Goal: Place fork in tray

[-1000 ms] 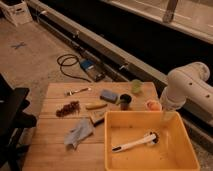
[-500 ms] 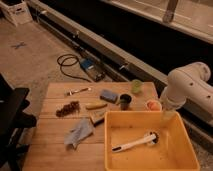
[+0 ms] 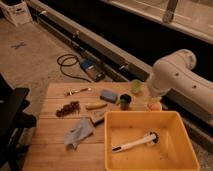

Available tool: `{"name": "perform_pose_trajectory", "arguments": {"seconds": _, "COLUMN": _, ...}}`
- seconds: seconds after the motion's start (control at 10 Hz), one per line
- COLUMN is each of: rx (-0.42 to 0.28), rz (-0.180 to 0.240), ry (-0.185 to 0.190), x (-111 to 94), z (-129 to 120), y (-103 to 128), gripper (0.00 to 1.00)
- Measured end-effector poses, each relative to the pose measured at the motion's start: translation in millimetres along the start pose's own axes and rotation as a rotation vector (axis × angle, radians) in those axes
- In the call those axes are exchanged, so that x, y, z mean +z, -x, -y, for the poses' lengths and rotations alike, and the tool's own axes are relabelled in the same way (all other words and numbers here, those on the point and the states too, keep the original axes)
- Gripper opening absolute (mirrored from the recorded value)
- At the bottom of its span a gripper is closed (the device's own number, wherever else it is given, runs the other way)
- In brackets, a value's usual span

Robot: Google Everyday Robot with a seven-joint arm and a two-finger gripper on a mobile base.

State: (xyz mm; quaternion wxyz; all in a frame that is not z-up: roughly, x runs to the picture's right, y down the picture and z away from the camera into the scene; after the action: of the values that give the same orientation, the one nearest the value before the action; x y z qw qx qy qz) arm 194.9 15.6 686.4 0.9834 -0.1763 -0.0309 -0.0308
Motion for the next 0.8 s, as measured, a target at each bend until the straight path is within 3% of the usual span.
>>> {"name": "perform_pose_trajectory", "arguments": {"seconds": 0.1, "rx": -0.014, "rz": 0.036, "ry": -0.024, "x": 1.1, "z": 15.0, "y": 23.5, "gripper": 0.65}}
{"name": "perform_pose_trajectory", "arguments": {"seconds": 0.7, "rx": 0.001, "rz": 0.038, "ry": -0.033, "x": 1.3, "z": 16.6, "y": 22.8, "gripper": 0.65}}
{"name": "perform_pose_trajectory", "arguments": {"seconds": 0.8, "rx": 0.017, "rz": 0.054, "ry": -0.041, "x": 5.4, "z": 20.0, "y": 23.6, "gripper": 0.65}}
